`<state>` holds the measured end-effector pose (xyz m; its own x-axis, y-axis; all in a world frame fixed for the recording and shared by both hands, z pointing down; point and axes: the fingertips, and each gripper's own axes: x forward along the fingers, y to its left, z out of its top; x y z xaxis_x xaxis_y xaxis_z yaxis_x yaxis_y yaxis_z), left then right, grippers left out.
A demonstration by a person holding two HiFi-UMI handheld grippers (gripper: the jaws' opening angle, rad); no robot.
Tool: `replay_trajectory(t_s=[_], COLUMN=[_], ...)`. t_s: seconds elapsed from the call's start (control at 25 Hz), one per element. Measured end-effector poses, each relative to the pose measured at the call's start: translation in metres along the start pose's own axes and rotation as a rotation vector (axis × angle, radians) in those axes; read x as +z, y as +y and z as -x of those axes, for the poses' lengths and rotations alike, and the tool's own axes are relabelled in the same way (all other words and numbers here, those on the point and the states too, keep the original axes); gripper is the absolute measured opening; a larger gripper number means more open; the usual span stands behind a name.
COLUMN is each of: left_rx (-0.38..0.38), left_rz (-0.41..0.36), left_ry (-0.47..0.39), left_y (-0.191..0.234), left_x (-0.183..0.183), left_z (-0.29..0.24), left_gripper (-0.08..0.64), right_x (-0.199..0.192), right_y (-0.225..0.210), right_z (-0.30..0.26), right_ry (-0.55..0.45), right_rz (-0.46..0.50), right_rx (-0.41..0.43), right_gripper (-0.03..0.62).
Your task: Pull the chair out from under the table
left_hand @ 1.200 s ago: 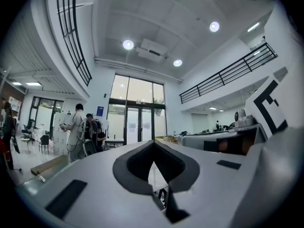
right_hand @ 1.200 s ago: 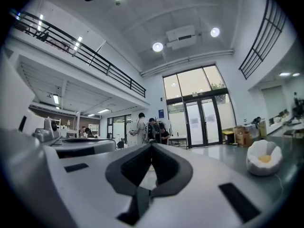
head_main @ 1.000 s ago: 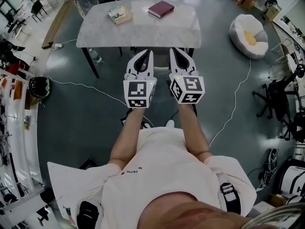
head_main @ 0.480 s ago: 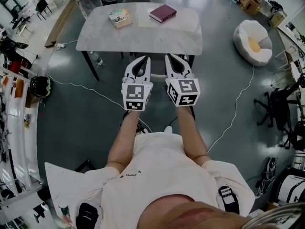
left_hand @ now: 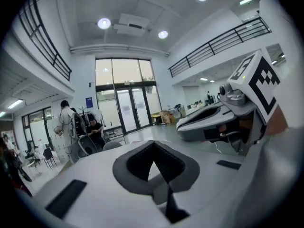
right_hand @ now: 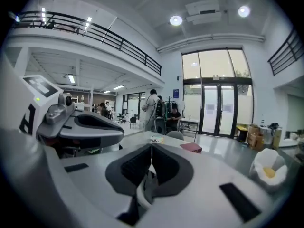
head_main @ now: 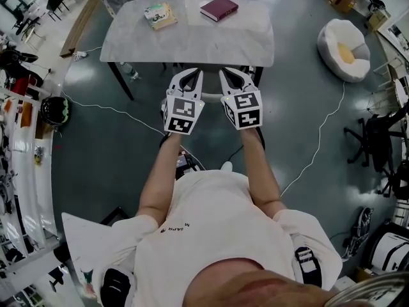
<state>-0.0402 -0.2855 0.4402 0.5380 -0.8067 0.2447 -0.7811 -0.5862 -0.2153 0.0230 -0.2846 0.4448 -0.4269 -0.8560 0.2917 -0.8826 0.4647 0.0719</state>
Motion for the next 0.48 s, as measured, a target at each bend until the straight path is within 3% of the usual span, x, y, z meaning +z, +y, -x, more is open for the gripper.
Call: replay_trajectory(t_s=[0.24,0.36,0.48], left_rx=[-0.110,-0.157,-0.222], left_rz=[-0.114,-0.166,-0.233], left_ry=[0.137,0.192,0.243], left_y=[-0.009,-0.015,-0.023], left_x=[-0.044,-0.064,-0.085], left_z=[-0.027,-0.038,-0.047], left_gripper=[0.003,0.006,0.075], right_x=[-0.025,-0.041,-0.063], right_y=[0.001,-0.001,0.000], right_z=[-0.020,-0.031,-0.041], right_ry=[0.072,0.124,0.192], right_rz=[0.039,0.081,0.153], right_rx=[0.072,0.107,0.142], right_gripper=[0.015,0.068,0.107])
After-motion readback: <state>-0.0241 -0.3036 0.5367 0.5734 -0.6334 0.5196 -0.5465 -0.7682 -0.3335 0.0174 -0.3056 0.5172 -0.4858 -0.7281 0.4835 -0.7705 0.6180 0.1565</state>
